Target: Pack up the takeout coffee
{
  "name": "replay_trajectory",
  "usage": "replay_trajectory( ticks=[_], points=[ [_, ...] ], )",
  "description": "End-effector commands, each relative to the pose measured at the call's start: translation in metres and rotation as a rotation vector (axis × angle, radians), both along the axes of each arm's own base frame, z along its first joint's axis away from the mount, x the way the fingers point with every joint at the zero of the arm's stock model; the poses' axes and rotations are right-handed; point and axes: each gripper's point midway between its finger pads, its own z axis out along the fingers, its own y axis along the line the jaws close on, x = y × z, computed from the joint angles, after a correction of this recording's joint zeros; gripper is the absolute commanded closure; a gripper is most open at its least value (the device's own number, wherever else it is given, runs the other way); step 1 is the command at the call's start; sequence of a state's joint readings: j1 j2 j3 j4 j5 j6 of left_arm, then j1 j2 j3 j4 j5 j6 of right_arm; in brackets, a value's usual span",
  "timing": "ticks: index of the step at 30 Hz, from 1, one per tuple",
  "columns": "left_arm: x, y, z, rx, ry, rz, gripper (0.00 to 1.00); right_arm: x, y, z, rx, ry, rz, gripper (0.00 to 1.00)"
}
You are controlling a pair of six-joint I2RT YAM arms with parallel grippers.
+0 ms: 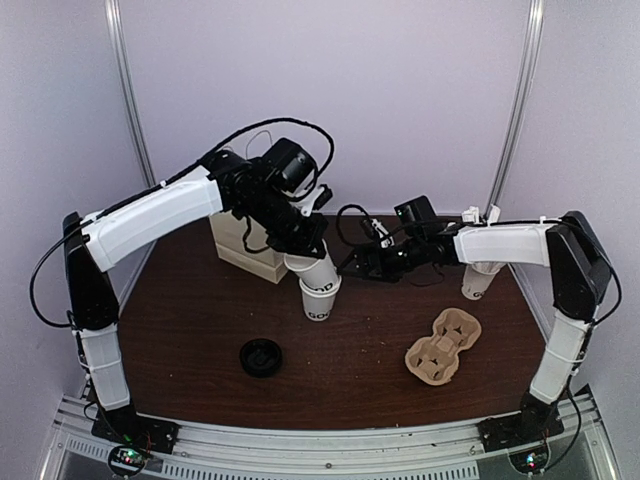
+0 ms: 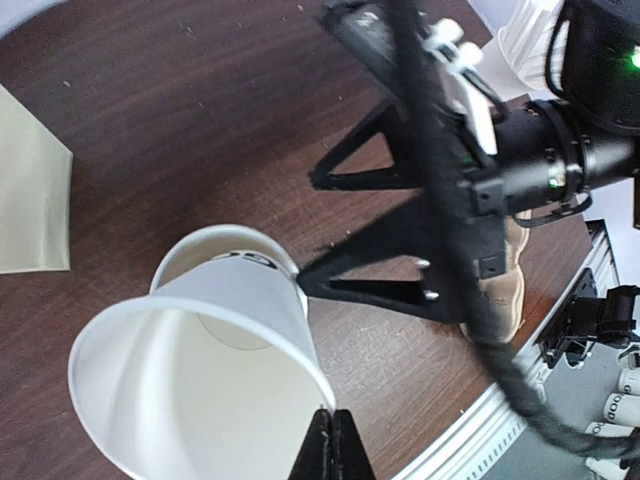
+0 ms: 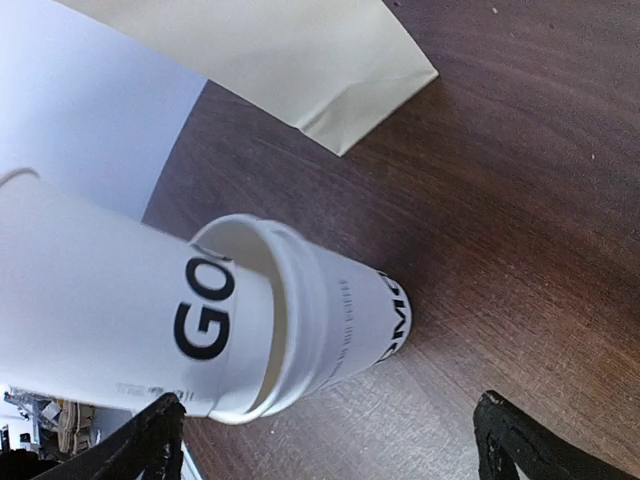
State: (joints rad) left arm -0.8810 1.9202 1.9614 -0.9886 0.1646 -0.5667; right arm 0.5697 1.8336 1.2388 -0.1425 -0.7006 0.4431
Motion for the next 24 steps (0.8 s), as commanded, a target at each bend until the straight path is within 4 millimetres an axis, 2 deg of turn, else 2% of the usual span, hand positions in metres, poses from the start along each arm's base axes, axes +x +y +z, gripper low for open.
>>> replay_trajectory(
  ticks=[1,3,7,9,11,14,16,18,20,21,24],
  points=[
    [-0.002,0.023,0.061,-0.001,-0.148,0.005,1.00,-0.009,-0.001,0.056,0.070,-0.151,0.050,0.00],
    [-0.003,0.033,0.069,0.021,-0.172,0.015,1.00,-0.012,-0.002,0.072,0.086,-0.194,0.060,0.00],
    [-0.007,0.051,0.081,0.071,-0.210,0.016,1.00,-0.019,-0.008,0.086,0.075,-0.245,0.087,0.00],
    [-0.015,0.054,0.090,0.068,-0.237,-0.030,1.00,-0.022,-0.015,0.095,0.069,-0.279,0.099,0.00],
    [-0.035,0.046,0.100,0.046,-0.267,-0.139,1.00,-0.027,-0.027,0.110,0.076,-0.318,0.117,0.00],
    [-0.079,0.025,0.104,0.005,-0.279,-0.354,1.00,-0.035,-0.058,0.144,0.151,-0.345,0.124,0.00],
    [-0.112,0.010,0.092,0.026,-0.280,-0.495,1.00,-0.043,-0.086,0.172,0.231,-0.375,0.123,0.00],
    [-0.149,-0.006,0.073,0.073,-0.275,-0.633,1.00,-0.051,-0.116,0.190,0.236,-0.424,0.117,0.00],
    [-0.165,-0.015,0.051,0.151,-0.279,-0.694,1.00,-0.065,-0.144,0.193,0.180,-0.464,0.109,0.00],
    [-0.169,-0.020,0.039,0.189,-0.286,-0.707,1.00,-0.076,-0.153,0.188,0.145,-0.469,0.114,0.00],
    [-0.185,-0.035,0.007,0.257,-0.276,-0.763,1.00,-0.126,-0.168,0.173,0.102,-0.490,0.166,0.00]
  ],
)
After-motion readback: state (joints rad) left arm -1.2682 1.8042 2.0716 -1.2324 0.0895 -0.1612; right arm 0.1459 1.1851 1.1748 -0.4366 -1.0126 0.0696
